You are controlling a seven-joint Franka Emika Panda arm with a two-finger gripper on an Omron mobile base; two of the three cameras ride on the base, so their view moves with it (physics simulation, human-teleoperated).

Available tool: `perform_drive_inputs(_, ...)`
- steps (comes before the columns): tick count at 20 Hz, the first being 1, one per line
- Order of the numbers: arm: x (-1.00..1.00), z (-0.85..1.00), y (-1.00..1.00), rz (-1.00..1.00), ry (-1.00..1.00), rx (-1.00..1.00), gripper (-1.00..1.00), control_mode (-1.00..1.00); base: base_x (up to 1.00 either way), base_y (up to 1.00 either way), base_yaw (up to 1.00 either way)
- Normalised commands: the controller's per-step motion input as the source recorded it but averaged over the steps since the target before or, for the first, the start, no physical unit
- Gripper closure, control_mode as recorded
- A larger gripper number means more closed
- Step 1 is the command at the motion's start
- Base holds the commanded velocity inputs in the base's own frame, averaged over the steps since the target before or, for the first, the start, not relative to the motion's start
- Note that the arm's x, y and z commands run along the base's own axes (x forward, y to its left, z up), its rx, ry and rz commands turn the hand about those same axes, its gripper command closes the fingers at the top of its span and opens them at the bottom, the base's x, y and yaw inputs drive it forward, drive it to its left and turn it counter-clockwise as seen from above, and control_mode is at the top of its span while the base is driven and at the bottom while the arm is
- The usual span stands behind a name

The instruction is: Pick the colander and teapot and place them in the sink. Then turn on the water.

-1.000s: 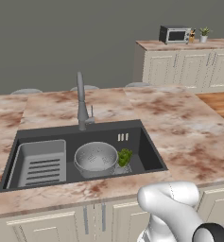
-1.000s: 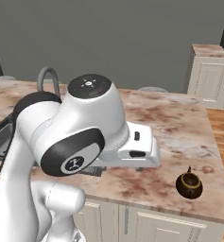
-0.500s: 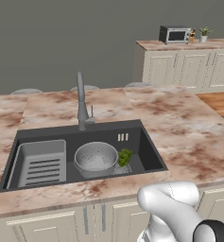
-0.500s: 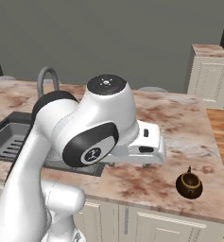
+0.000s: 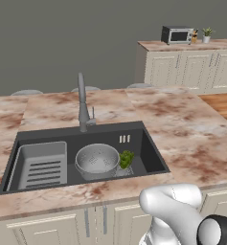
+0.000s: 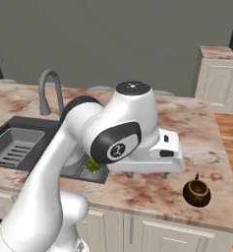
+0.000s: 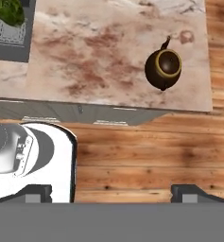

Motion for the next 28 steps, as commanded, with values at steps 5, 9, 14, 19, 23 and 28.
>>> perform_drive_inputs(5,0.20,-0.32,-0.39,-0.01,0.18,0.00,-1.00,-1.00,0.00,0.00,0.00)
perform_drive_inputs(9,0.21,-0.37,-0.21,-0.01,0.10,0.05,-1.00,-1.00,0.00,0.00,0.00)
perform_drive_inputs(14,0.28,-0.33,-0.15,0.00,0.03,0.10,-1.00,-1.00,0.00,0.00,0.00)
perform_drive_inputs(19,0.37,-0.21,-0.19,-0.01,0.00,0.07,-1.00,-1.00,0.00,0.00,0.00)
perform_drive_inputs(23,0.24,-0.16,-0.13,-0.01,0.00,0.00,-1.00,-1.00,0.00,0.00,0.00)
perform_drive_inputs(28,0.25,-0.32,-0.20,-0.01,0.00,0.00,-1.00,-1.00,0.00,0.00,0.00)
